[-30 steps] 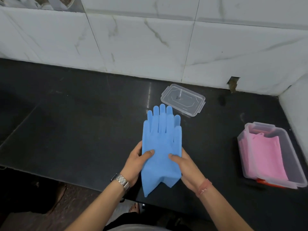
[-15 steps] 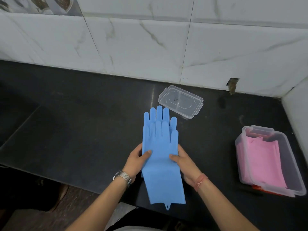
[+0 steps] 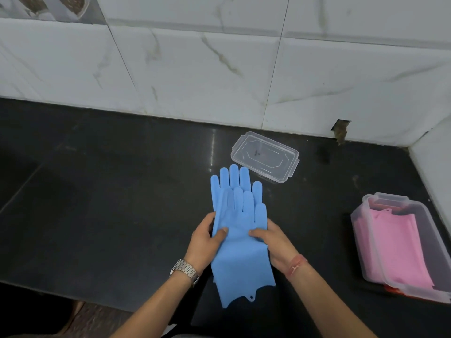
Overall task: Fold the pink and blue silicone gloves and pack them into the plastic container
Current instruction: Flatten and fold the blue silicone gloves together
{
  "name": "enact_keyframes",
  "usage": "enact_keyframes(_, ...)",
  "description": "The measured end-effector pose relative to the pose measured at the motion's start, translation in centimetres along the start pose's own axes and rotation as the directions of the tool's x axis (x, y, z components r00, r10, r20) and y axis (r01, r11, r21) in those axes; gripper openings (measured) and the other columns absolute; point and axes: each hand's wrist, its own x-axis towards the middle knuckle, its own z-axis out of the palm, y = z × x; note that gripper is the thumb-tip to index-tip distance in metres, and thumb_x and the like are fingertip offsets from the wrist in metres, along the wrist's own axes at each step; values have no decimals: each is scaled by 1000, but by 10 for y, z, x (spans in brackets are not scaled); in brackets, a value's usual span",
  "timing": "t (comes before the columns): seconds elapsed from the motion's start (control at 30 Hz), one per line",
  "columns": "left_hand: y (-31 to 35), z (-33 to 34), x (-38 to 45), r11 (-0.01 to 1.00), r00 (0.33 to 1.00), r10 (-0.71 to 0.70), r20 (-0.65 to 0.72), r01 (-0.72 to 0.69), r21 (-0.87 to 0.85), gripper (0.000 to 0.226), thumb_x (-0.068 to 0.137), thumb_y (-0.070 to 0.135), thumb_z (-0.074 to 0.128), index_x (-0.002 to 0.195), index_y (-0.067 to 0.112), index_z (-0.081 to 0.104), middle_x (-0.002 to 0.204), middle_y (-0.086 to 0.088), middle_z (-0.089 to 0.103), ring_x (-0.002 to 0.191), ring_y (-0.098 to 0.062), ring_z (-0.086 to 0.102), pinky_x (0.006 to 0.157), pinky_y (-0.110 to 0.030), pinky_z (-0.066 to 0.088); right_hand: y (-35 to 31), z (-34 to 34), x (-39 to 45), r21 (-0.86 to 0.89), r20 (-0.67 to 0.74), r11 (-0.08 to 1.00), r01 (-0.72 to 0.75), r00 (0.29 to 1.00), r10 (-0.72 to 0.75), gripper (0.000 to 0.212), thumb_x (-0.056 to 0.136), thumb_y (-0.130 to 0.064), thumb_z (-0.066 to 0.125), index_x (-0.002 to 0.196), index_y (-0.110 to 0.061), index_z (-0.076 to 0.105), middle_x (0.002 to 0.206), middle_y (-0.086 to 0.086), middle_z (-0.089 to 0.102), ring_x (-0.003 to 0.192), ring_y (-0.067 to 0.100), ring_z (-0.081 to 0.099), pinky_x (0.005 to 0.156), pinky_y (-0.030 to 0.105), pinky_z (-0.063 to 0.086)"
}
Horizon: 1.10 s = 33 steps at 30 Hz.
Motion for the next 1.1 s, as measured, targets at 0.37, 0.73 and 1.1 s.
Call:
enact_keyframes(0.37, 2, -6, 47, 961, 994, -81, -76, 98, 258, 9, 91, 29, 59, 95, 21, 61, 87, 11, 68, 76, -7, 64, 60, -19, 47, -15, -2, 37, -150, -143, 987, 59, 986, -81, 37, 92, 0, 51, 121, -21, 61, 113, 2, 72, 98, 19, 71, 83, 38, 58)
enact_keyframes(0.73, 11, -8, 71, 874, 991, 7, -134, 59, 482, 18, 89, 36, 61, 86, 19, 54, 68, 12, 55, 57, -7, 53, 48, -23, 36, -22, -4, 54, -207, -194, 977, 56, 976, -97, 34, 94, 0, 52, 121, -21, 57, 116, 3, 69, 101, 20, 70, 86, 41, 58)
enact_keyframes(1.1, 14, -11, 62, 911, 993, -30, -116, 75, 406, 41, 84, 38, 67, 119, 22, 54, 90, 3, 66, 82, -13, 64, 72, -34, 55, -16, 6, 47, -468, -223, 877, 108, 946, -235, 73, 90, -8, 58, 149, -35, 23, 118, -20, 53, 95, -2, 58, 73, 18, 49)
